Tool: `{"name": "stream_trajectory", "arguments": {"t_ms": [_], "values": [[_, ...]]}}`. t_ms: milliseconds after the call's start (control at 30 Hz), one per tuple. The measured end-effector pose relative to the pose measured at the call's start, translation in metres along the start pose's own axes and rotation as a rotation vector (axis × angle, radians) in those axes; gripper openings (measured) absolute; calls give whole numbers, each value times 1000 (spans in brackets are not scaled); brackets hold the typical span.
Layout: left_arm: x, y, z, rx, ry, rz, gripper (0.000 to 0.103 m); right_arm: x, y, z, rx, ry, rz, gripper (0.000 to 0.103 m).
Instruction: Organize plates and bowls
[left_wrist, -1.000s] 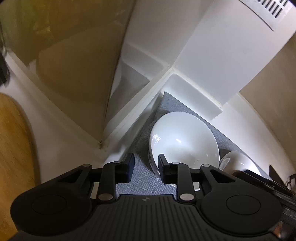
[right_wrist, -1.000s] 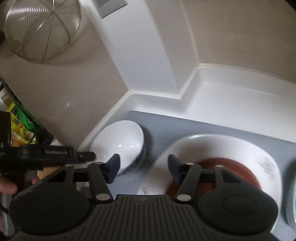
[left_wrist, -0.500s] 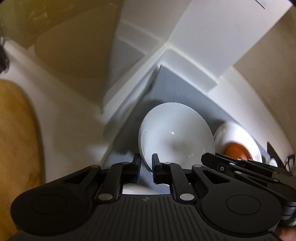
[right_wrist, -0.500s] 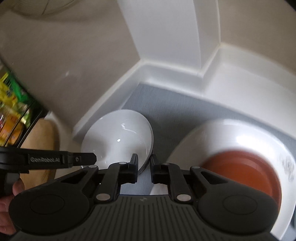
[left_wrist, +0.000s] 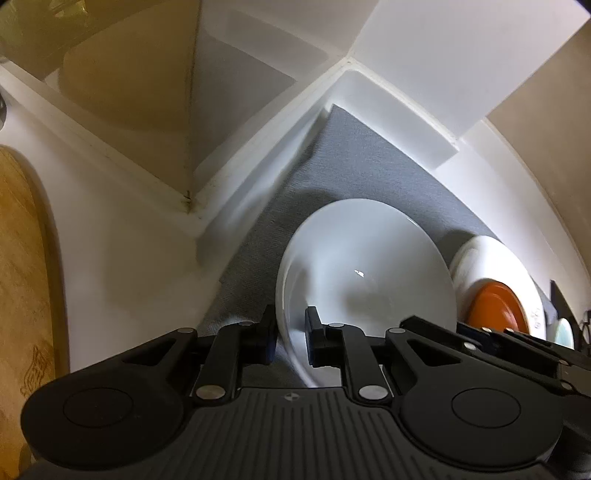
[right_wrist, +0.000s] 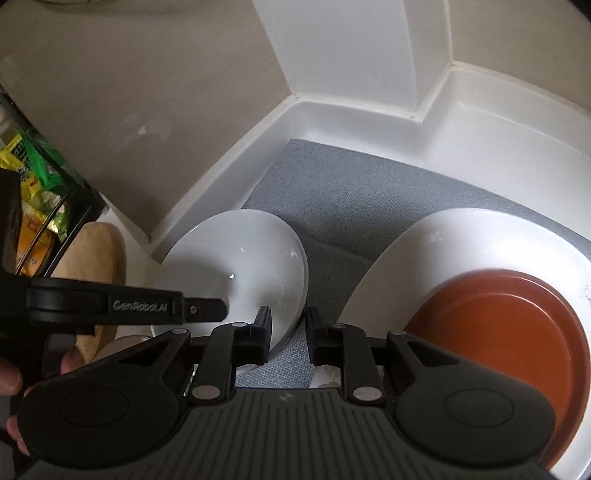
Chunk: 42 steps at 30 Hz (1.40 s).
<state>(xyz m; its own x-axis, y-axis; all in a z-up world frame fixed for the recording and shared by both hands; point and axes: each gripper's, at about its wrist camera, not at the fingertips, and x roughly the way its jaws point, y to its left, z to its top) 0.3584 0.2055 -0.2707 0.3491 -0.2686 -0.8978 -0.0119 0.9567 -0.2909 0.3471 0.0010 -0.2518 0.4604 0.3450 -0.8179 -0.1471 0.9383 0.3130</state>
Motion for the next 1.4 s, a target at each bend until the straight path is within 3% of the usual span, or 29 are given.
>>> {"name": "stream_trajectory", "arguments": {"t_ms": [200,500,733,933,1167,1400], "values": [[-34,-23,-7,33,-37,-34,16,-44,-5,-4,25,-83,26,21],[-60,-96,-12,166,-39,-94,16,-123,-37,-26,85,-184,-16,21],[-42,-175,-26,311,31,-172,16,-175,-92,-61,219,-254,-109,22],[-8,-236,-31,380,183,-253,16,-207,-154,-88,353,-308,-173,21],[2,-301,-47,562,176,-211,16,-215,-198,-111,419,-316,-259,17],[22,-329,-61,591,233,-171,16,-210,-235,-123,490,-306,-289,14]]}}
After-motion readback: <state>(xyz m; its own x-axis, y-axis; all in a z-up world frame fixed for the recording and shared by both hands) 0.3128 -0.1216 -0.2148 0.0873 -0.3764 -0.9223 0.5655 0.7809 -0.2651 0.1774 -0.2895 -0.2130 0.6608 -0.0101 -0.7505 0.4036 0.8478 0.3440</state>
